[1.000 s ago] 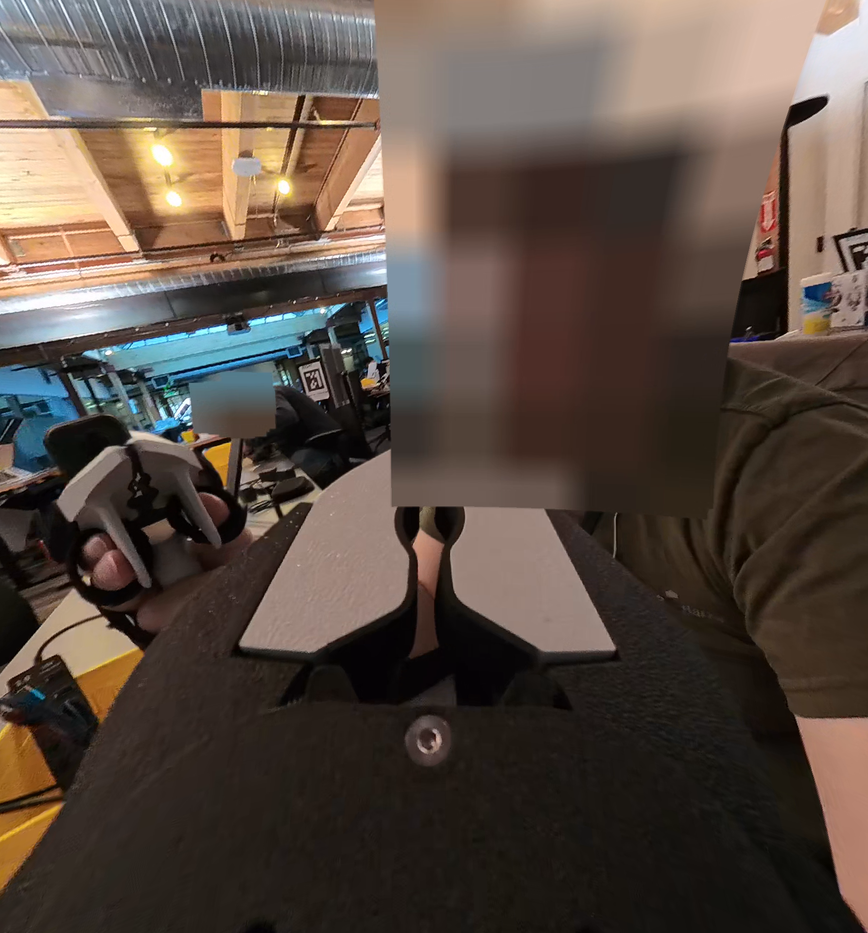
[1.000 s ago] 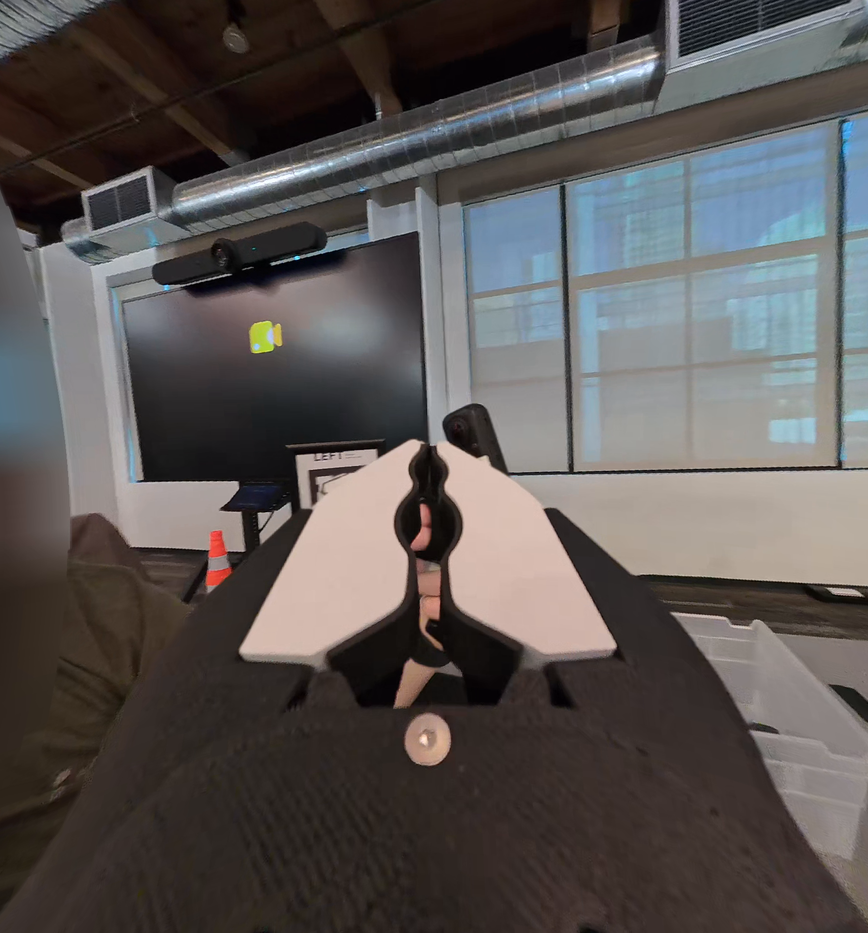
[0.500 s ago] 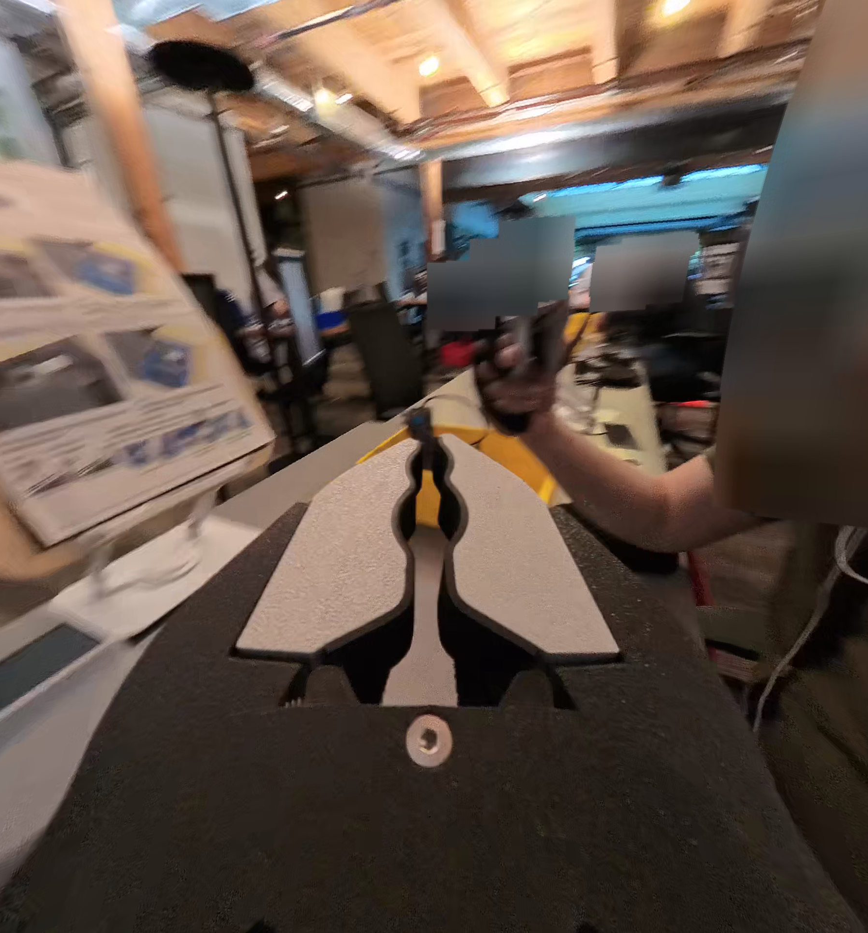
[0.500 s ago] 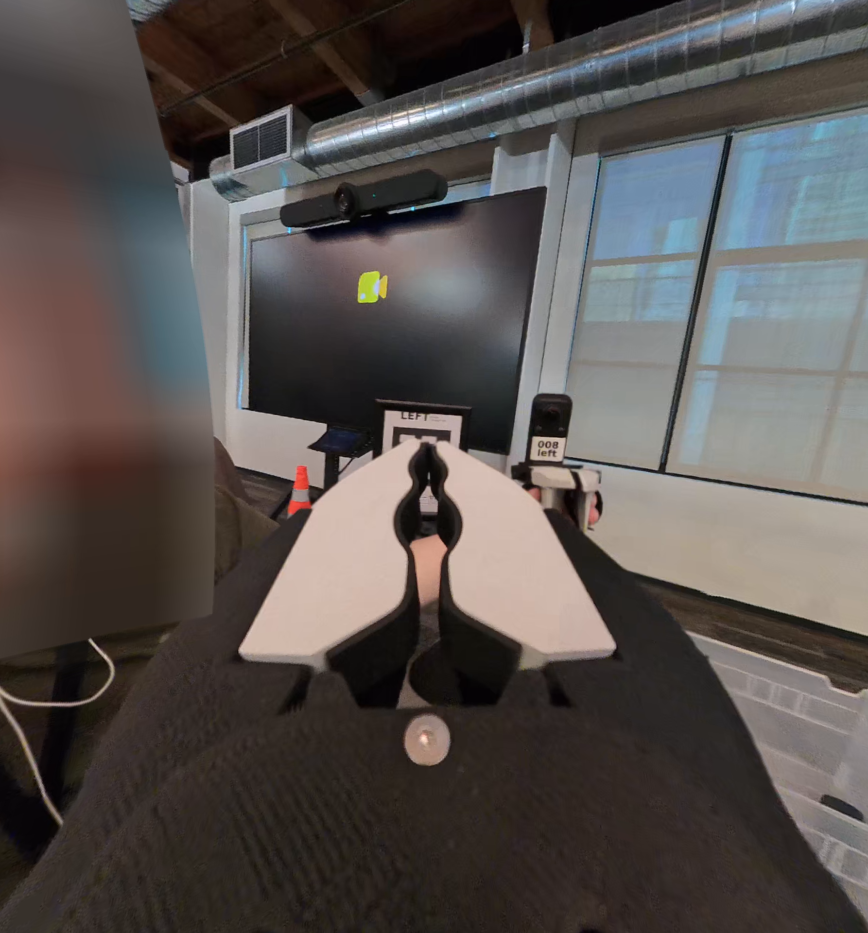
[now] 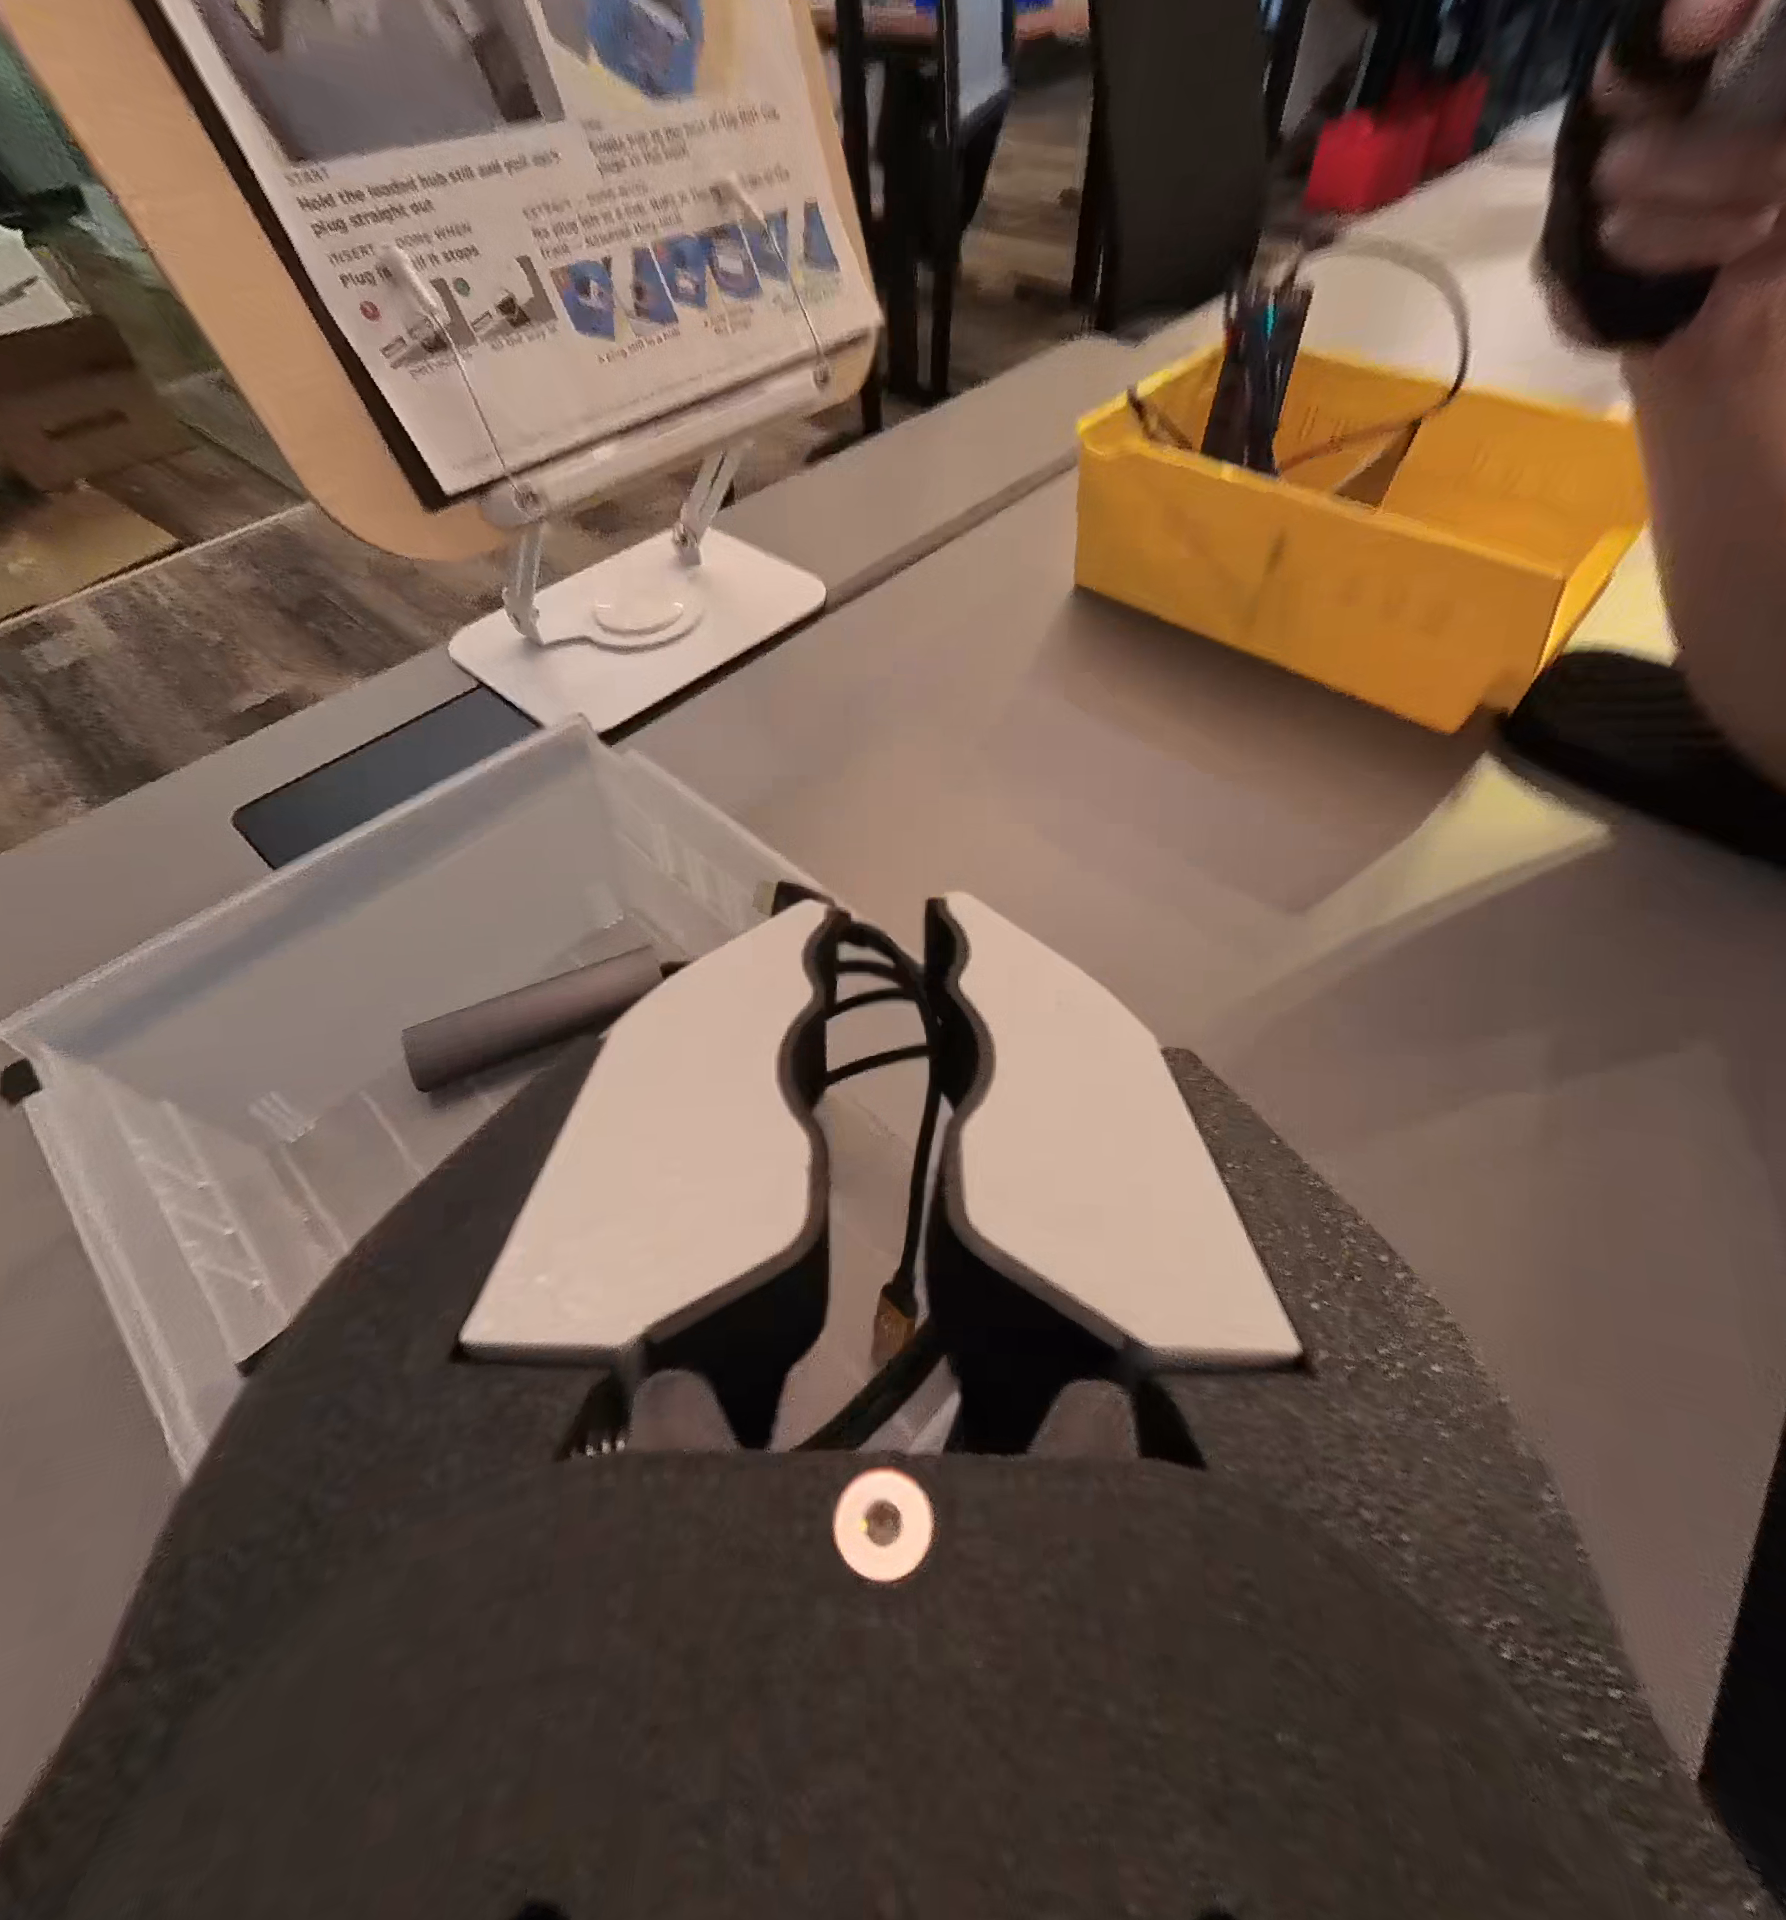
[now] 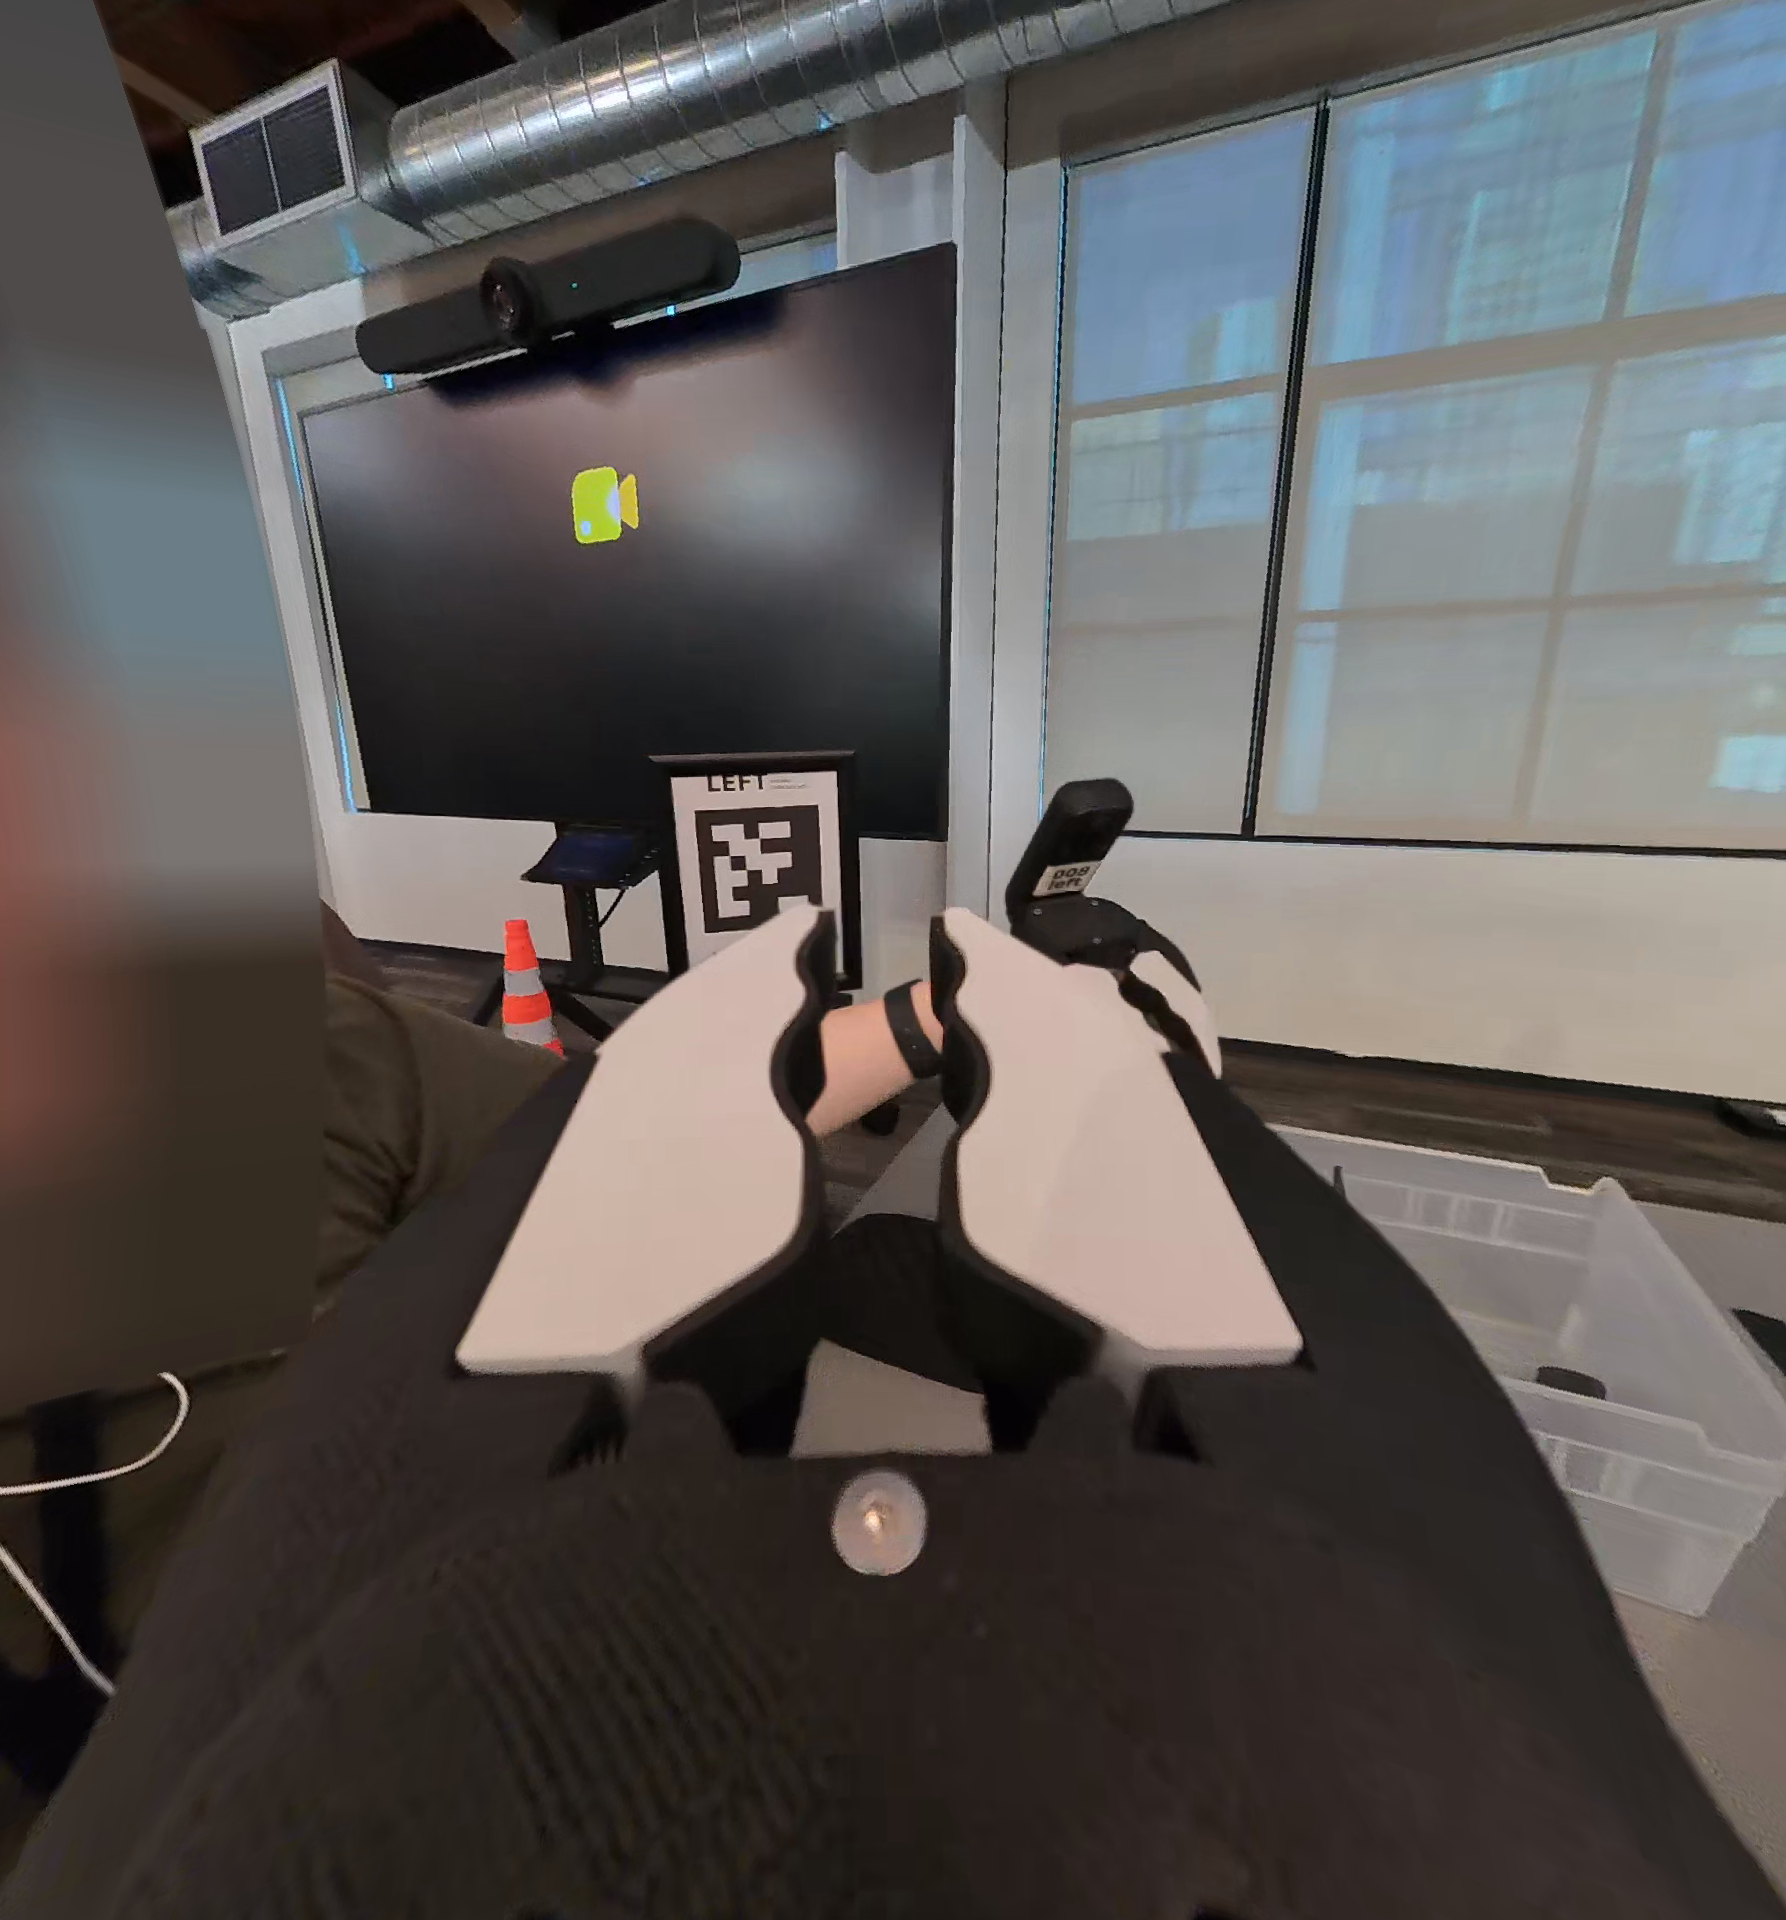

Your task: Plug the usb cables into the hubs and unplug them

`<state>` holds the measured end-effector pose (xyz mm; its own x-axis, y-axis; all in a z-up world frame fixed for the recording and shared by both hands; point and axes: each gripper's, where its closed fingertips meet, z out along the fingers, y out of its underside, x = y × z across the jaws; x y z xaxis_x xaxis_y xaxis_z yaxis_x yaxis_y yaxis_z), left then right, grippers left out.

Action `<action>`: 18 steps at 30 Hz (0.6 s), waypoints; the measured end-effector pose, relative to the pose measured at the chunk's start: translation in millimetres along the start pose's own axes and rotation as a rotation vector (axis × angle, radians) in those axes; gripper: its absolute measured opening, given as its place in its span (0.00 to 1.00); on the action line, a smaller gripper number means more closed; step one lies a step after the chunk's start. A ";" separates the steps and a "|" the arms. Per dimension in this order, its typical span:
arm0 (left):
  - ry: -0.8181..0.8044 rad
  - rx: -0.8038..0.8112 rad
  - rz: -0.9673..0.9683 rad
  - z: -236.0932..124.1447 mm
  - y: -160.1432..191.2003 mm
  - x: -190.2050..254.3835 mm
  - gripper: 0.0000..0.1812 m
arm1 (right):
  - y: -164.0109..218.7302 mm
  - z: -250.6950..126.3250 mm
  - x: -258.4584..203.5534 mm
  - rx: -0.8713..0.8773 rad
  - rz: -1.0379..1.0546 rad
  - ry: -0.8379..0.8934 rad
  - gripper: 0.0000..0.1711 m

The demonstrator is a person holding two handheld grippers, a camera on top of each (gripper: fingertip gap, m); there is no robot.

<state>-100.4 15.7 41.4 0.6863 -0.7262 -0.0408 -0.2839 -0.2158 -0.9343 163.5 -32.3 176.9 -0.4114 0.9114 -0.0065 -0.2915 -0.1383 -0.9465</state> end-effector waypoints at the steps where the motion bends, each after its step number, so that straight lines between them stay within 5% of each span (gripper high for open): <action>1: -0.013 -0.052 0.035 2.7 6.5 2.2 0.10 | 0.3 -1.0 1.1 0.002 0.012 -0.003 0.11; 5: -0.071 -0.246 0.112 16.3 28.0 -2.0 0.14 | 6.3 -4.6 9.6 -0.024 0.054 0.014 0.11; 11: 0.011 -0.311 0.105 38.5 32.4 12.9 0.14 | 6.9 -9.5 11.2 -0.037 0.059 0.023 0.11; 18: -0.104 -0.365 0.161 27.3 42.8 -7.9 0.13 | 6.4 -14.4 13.1 -0.044 0.050 0.037 0.11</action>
<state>-99.7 30.0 -7.9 0.6721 -0.7041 -0.2292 -0.5996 -0.3358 -0.7264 168.7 -15.7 166.1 -0.3920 0.9177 -0.0651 -0.2324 -0.1672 -0.9581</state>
